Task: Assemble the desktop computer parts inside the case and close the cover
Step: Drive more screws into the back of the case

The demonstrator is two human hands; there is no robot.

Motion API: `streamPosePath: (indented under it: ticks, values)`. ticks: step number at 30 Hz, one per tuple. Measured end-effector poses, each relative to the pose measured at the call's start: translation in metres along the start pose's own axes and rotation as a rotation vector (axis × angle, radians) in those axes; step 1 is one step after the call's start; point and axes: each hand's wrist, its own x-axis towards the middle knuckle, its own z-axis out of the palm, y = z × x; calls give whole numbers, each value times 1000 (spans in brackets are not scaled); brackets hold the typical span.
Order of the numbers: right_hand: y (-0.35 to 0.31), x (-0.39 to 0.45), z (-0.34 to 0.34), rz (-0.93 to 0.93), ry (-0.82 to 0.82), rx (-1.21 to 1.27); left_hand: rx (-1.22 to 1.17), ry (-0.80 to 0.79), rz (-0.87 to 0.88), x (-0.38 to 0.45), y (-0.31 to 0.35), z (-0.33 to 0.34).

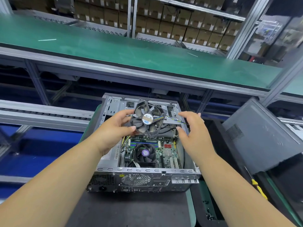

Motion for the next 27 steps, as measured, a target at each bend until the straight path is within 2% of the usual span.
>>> streamPosePath:
  ticks: [6,8,18,22,27]
  values:
    - [-12,-1,-8,-169,226,77,36,20,-13,-4,-6,-1]
    - [-14,2,-10,-176,246,73,53,36,-14,-5,-7,0]
    - [-16,11,1,-47,-165,-103,115,33,-9,-8,-8,6]
    - [-15,18,14,157,-293,34,126,19,2,-11,-9,12]
    - [-15,19,18,260,-295,270,102,0,-7,-14,-12,11]
